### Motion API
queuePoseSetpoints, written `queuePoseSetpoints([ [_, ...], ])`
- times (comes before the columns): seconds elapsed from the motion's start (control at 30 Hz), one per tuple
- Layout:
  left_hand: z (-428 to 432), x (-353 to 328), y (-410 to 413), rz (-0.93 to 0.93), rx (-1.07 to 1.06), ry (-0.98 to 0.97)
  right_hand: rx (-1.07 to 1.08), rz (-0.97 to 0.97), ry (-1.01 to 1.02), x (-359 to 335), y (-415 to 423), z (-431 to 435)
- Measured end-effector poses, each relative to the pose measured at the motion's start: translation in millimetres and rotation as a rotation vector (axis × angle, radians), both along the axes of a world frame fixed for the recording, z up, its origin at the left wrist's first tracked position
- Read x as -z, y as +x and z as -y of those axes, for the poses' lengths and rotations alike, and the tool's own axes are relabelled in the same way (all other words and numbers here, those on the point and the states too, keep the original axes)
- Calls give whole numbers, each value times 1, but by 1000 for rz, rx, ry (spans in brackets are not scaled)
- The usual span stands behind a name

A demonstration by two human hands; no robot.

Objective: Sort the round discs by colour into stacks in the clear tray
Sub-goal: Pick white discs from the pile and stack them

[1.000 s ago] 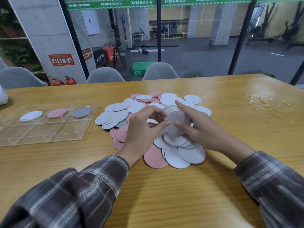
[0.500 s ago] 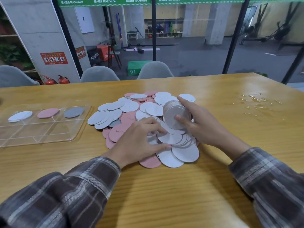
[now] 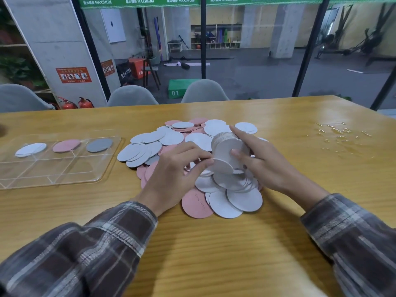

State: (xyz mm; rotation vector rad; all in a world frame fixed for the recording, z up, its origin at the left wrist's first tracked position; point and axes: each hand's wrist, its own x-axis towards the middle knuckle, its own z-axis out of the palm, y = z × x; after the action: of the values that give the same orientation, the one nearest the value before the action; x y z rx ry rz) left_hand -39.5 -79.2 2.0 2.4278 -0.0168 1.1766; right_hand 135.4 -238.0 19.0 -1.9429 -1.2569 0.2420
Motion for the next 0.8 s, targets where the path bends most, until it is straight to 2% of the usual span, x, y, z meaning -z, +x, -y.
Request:
queuePoseSetpoints([
  [0.27, 4, 4, 9, 42, -70, -305, -66, -103, 49, 0, -10, 0],
  [0.43, 6, 3, 14, 37, -115, -401, -90, -105, 34, -1, -10, 0],
  [0.6, 9, 1, 16, 32, -131, -426, -105, 69, -40, -1, -8, 0],
  [0.7, 9, 1, 16, 7, -129, -437, -103, 70, -2, 0, -4, -1],
  [0.8, 5, 6, 16, -67, -90, -325, -44, 62, 43, 0, 2, 0],
])
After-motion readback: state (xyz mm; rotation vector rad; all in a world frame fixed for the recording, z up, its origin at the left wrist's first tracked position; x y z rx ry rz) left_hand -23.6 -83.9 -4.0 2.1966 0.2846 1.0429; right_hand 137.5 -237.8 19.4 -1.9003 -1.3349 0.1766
